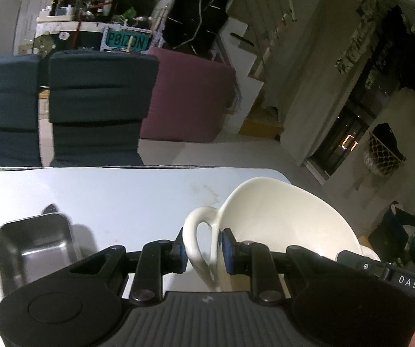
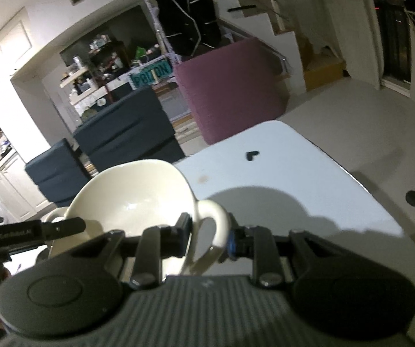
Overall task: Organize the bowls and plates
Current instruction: 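Carry the cream bowl with both tools toward the white dark-rimmed plate, then lower the cream bowl onto the white plate and open both tools, then move both tools toward the yellow-rimmed floral bowl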
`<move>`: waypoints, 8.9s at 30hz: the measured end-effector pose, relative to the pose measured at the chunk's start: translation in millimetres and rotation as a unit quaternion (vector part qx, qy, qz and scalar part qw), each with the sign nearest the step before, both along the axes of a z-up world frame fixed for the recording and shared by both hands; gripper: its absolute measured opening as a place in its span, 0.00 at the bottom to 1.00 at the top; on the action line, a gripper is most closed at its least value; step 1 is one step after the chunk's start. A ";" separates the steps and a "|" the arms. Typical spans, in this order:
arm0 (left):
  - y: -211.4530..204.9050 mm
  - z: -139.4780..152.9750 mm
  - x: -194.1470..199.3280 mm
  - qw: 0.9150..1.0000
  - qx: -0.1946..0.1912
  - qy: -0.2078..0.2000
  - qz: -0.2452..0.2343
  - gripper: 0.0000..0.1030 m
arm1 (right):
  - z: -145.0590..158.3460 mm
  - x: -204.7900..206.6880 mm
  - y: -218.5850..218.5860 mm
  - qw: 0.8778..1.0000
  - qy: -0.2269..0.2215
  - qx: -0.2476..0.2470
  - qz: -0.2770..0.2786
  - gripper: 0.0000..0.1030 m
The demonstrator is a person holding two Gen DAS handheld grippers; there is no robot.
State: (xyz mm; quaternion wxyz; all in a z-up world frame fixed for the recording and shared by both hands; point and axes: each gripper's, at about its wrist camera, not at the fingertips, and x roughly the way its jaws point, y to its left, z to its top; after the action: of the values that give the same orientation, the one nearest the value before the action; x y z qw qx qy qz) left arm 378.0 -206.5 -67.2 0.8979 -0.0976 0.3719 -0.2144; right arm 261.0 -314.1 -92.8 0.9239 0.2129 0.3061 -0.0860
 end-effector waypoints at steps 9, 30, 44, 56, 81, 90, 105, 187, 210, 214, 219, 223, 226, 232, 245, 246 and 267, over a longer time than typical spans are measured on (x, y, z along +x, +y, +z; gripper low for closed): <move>47.9 37.0 -59.5 1.000 0.000 0.002 0.030 0.24 | 27.4 -31.5 36.8 0.999 -0.005 0.001 0.034 0.28; 199.9 62.4 -198.4 0.993 0.006 0.006 0.115 0.22 | 43.5 -73.3 138.1 0.990 -0.008 0.027 0.137 0.27; 287.8 29.1 -258.1 0.986 -0.010 0.019 0.167 0.20 | 26.9 -73.6 193.6 0.977 0.023 0.024 0.211 0.26; 317.6 3.0 -278.2 0.984 -0.011 0.040 0.176 0.20 | 11.1 -70.4 215.7 0.968 0.054 0.013 0.244 0.27; 324.3 -53.8 -259.8 0.984 -0.017 0.078 0.160 0.23 | -24.7 -65.6 240.9 0.965 0.117 -0.023 0.233 0.27; 327.3 -63.1 -251.3 0.982 -0.014 0.090 0.164 0.26 | -27.7 -60.7 248.7 0.964 0.124 -0.036 0.234 0.27; 325.2 -73.1 -243.7 0.982 0.005 0.097 0.164 0.28 | -37.4 -53.0 253.0 0.961 0.142 -0.043 0.234 0.27; 287.7 -48.9 -256.7 0.980 0.136 0.101 0.105 0.97 | -53.7 -73.0 250.4 0.956 0.156 -0.068 0.238 0.86; 252.8 -7.3 -245.6 0.984 0.118 0.072 0.112 1.00 | -20.6 -92.5 213.2 0.968 0.090 -0.067 0.224 1.00; 231.6 2.2 -232.6 0.987 0.117 0.051 0.098 1.00 | -11.7 -89.8 194.0 0.974 0.079 -0.073 0.199 1.00; 206.6 5.6 -214.7 0.988 0.117 0.034 0.095 1.00 | -2.9 -88.0 165.4 0.981 0.049 -0.094 0.161 1.00; 185.6 9.1 -198.1 0.989 0.109 0.028 0.093 1.00 | 2.0 -83.9 144.7 0.982 0.040 -0.126 0.135 1.00; 169.4 11.2 -186.7 0.991 0.102 0.022 0.085 1.00 | 1.0 -78.3 127.4 0.986 0.044 -0.115 0.115 1.00; 138.7 4.8 -160.3 0.991 0.112 0.022 0.074 1.00 | -5.8 -65.2 100.8 0.988 0.055 -0.118 0.085 1.00; 97.7 -27.2 -106.8 0.988 0.109 0.053 0.093 1.00 | -28.1 -23.9 65.0 0.990 0.058 -0.109 0.066 1.00; 96.0 -29.8 -104.6 0.988 0.108 0.050 0.094 1.00 | -29.3 -20.4 63.3 0.991 0.059 -0.107 0.062 1.00; 84.5 -68.4 -63.3 0.994 0.049 0.071 0.073 0.81 | -56.5 34.9 56.4 0.981 0.132 -0.066 0.128 0.63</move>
State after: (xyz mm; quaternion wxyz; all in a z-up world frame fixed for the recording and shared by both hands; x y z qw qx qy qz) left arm 314.7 -121.9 -135.6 0.8863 -0.0955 0.4363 -0.1224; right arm 296.0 -257.7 -149.2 0.8906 0.0973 0.4441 -0.0147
